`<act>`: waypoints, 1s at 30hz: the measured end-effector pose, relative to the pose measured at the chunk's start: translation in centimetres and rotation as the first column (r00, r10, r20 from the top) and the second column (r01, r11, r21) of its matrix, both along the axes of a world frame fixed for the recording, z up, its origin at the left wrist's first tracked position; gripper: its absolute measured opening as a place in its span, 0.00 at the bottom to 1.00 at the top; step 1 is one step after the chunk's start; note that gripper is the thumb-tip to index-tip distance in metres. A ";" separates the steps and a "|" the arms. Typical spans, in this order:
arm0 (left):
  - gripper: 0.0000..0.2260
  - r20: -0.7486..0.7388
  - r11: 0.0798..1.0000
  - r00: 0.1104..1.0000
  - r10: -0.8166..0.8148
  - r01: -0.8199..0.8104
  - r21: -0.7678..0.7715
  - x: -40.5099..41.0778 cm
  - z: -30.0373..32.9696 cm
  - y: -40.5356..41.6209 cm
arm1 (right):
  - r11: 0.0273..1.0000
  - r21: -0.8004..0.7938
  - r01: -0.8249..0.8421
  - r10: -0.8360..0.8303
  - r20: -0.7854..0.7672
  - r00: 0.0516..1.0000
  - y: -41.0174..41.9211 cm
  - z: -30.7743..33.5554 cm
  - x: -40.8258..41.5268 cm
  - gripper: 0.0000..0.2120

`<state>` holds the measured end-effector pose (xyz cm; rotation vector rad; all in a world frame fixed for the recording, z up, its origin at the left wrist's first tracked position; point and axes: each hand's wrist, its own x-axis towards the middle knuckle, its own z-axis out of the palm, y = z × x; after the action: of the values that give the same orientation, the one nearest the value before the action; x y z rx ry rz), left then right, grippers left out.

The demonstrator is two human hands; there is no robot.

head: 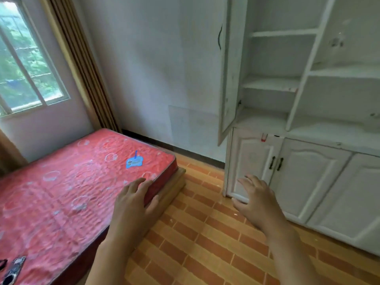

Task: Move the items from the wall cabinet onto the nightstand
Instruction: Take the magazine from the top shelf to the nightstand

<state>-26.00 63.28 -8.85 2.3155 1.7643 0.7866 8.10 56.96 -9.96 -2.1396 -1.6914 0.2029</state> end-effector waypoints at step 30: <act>0.24 -0.097 0.760 0.761 -0.641 0.647 0.056 41.2 7.5 36.7 | 0.897 0.118 0.426 -0.430 0.004 0.903 22.3 8.2 30.7 0.31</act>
<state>15.17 99.93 -1.39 2.7611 0.8159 0.6520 38.76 79.22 -1.80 -2.3683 -1.1686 -0.0544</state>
